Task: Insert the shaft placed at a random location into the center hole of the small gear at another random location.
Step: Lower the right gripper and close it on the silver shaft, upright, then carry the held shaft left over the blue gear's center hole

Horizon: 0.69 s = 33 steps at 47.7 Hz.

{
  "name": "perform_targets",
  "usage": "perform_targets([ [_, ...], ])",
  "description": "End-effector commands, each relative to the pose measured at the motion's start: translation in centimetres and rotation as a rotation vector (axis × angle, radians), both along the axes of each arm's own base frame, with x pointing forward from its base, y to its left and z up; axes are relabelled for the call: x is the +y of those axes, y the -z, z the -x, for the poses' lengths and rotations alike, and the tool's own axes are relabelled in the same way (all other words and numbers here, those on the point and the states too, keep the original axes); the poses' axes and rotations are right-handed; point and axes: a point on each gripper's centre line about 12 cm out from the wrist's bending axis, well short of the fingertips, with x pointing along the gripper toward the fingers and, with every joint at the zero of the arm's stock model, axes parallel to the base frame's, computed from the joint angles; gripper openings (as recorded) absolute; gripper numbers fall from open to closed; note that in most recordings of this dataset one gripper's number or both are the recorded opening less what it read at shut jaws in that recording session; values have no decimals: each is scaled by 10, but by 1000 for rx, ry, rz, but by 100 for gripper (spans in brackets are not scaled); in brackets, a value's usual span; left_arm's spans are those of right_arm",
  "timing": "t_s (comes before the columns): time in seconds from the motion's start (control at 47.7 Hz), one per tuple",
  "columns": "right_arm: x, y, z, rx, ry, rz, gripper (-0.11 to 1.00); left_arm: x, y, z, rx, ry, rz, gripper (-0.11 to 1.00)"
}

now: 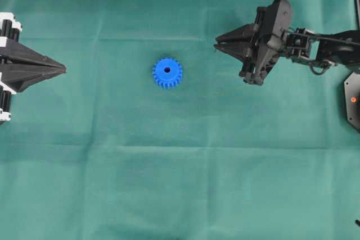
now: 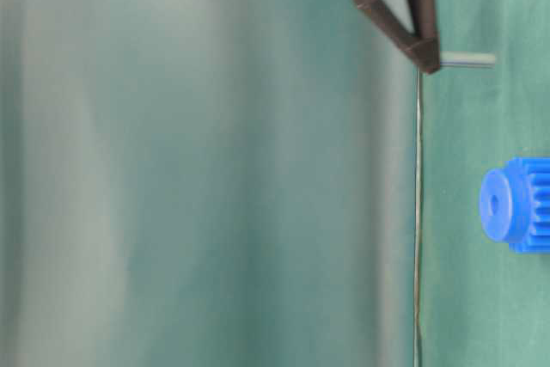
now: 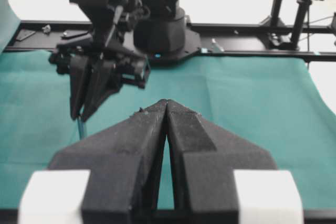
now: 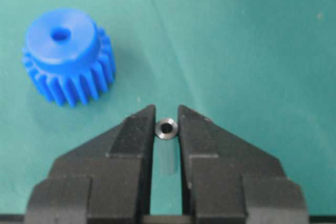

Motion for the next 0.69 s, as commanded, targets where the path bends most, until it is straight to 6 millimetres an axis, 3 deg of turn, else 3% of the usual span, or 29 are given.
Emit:
perform_targets([
  [0.0, -2, -28, -6, -39, -15, 35, 12, 0, -7, -2, -15, 2, -3, 0],
  [0.105, 0, -38, -4, -43, -20, 39, 12, 0, -6, -2, -14, 3, -4, 0],
  [0.398, 0, -38, -7, -47, -25, 38, 12, 0, -5, -2, -5, -1, -3, 0],
  [0.671, 11, -41, -34, -62, -73, 36, 12, 0, -5, -2, 0, -1, -3, 0],
])
